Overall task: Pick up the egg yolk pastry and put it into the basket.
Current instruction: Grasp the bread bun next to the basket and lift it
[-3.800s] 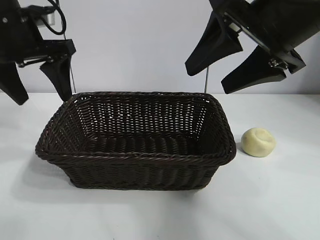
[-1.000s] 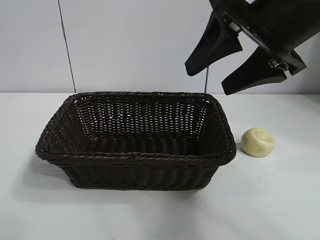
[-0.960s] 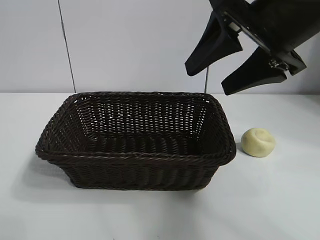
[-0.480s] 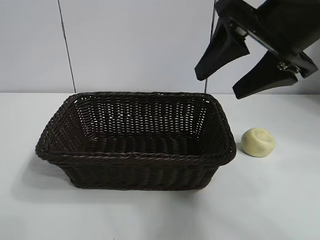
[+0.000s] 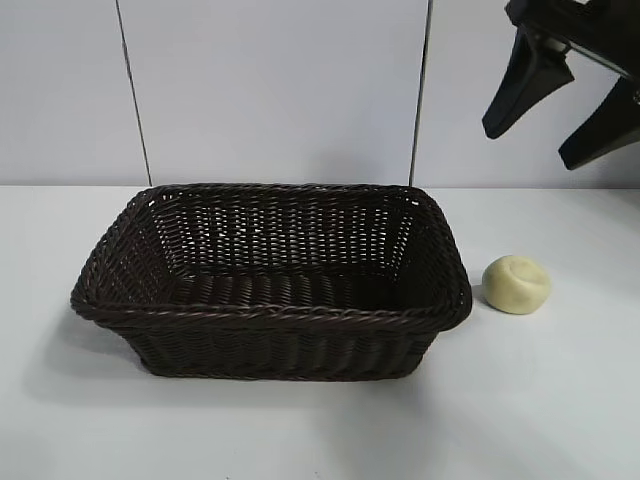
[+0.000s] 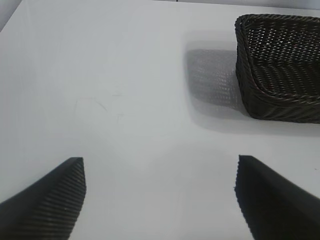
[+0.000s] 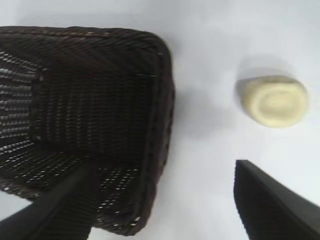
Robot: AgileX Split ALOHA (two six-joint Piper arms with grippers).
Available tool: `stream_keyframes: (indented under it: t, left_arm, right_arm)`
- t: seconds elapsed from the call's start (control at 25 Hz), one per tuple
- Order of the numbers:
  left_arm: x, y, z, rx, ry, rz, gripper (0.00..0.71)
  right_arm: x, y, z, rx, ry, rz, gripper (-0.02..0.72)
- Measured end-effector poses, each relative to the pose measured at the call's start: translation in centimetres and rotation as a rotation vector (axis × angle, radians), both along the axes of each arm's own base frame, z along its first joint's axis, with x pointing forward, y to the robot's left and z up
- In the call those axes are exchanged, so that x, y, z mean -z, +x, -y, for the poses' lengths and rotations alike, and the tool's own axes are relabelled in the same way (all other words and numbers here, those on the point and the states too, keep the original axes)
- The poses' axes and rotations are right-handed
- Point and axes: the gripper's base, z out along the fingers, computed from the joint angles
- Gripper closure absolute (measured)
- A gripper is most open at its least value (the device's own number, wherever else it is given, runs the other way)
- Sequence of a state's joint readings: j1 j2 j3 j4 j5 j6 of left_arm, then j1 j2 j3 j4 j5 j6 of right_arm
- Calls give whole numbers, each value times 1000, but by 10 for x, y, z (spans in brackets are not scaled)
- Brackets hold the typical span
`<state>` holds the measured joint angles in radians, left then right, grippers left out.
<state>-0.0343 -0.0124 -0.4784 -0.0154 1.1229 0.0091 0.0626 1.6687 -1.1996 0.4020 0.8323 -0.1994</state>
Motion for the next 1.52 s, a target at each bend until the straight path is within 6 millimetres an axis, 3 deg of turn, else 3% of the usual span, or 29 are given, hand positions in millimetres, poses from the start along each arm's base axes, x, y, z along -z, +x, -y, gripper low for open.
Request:
stream_keyframes:
  t: [0.4,0.76,1.04,1.2,1.28,1.44,1.52]
  left_arm:
    - [0,0,0,0,0,0,116]
    - [0,0,0,0,0,0,116]
    - [0,0,0,0,0,0,116]
    - [0,0,0,0,0,0,116]
    - [0,0,0,0,0,0,116]
    - [0,0,0,0,0,0,116]
    - [0,0,0,0,0,0,116]
  right_arm:
    - [52,23,9,62,-104,-59,164]
    - [71,33,14,101,-154,-54,164]
    - [111,39,14,108,-163,-128,164]
    - [114,41,14,119,-162,-119,169]
    - [114,42,14,129,-163,-108,226]
    - [114,43,15,136,-173,-104,545]
    - [113,43,16,137,-174,-102,636]
